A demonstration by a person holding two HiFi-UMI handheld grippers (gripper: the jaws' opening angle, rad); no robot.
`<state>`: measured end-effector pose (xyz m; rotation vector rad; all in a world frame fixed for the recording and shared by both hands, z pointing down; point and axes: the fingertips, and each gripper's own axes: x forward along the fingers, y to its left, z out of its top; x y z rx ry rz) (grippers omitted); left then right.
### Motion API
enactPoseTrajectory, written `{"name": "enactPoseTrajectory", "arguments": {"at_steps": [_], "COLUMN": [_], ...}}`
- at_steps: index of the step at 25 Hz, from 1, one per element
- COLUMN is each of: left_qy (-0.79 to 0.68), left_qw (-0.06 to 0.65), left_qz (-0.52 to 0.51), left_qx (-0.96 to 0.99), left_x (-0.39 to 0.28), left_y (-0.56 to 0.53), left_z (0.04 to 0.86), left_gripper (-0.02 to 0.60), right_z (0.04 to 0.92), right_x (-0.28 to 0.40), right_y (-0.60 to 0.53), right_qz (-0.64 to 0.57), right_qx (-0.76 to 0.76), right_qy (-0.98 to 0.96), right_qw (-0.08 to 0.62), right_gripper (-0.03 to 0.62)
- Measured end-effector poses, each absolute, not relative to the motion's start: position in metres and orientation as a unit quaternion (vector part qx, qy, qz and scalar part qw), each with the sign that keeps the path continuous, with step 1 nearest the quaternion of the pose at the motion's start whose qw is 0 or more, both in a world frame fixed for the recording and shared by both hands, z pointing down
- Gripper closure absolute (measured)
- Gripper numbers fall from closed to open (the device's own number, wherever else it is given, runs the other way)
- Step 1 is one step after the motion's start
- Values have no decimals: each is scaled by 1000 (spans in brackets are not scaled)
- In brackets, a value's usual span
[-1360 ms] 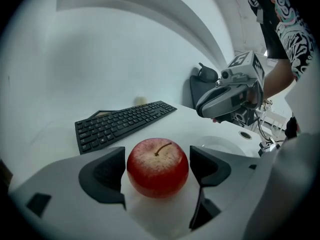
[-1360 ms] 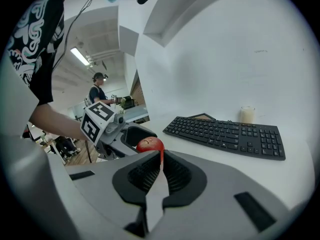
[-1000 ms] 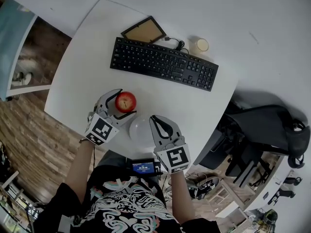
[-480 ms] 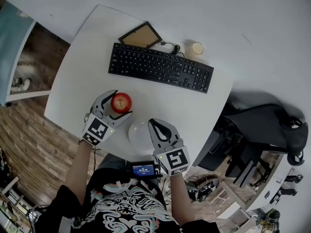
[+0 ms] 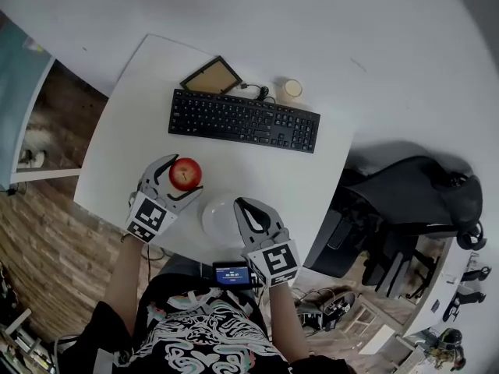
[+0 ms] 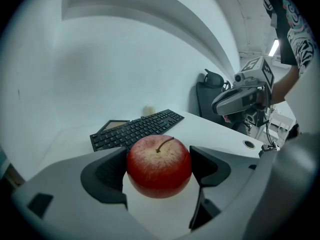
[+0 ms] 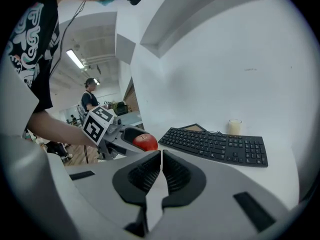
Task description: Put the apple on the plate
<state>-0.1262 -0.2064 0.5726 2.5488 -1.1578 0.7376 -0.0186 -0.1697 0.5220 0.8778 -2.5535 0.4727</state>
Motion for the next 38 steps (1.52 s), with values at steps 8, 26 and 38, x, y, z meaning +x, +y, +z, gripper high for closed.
{"name": "enactPoseTrajectory", "arguments": {"at_steps": [8, 26, 38], "left_qy": [-403, -363, -277], "left_qw": [103, 72, 52], "left_qz": [251, 260, 266], "left_qx": [874, 892, 922], "left_x": [-133, -104, -26], "left_y": [-200, -180, -157], "left_z": [534, 507, 512], "left_gripper": [199, 199, 199], "right_z": [494, 469, 461], "right_x": [-7, 9, 56], "right_y": [-165, -139, -115], "right_qz": [144, 137, 137], "right_qx": [349, 381, 437], "right_qy": [-907, -902, -878], "right_qw": [185, 147, 137], "right_gripper": [563, 563, 563]}}
